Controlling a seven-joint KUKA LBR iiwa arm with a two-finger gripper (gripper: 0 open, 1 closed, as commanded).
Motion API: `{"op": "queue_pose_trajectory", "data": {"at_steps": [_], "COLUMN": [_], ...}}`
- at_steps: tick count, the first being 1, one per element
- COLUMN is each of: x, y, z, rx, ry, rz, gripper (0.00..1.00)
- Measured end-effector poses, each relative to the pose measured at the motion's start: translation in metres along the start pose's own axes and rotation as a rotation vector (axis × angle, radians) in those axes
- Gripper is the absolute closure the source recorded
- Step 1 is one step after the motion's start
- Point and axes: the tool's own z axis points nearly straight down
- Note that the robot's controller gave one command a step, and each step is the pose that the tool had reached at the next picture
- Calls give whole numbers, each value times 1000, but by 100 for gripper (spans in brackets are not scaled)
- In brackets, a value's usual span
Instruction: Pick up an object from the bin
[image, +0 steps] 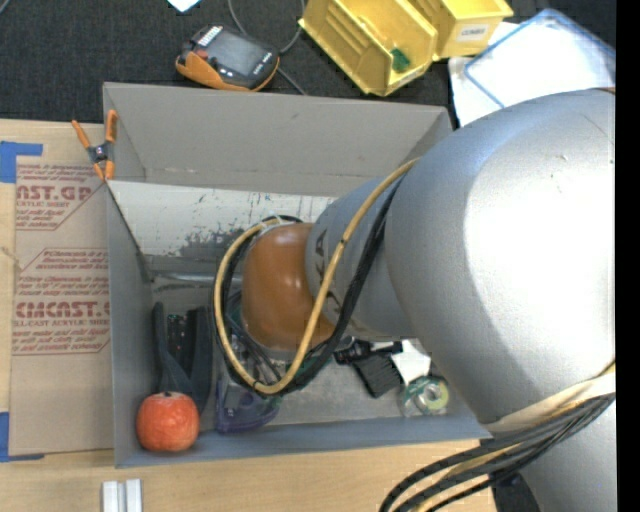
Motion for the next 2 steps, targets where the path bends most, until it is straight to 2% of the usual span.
{"op": "queue_pose_trajectory", "data": {"at_steps": [1,2], "x": [0,0], "y": [0,0], "z": [-5,-32], "rx": [0,1], "ry": [-1,2], "rz": [1,1], "gripper": [100,100]}}
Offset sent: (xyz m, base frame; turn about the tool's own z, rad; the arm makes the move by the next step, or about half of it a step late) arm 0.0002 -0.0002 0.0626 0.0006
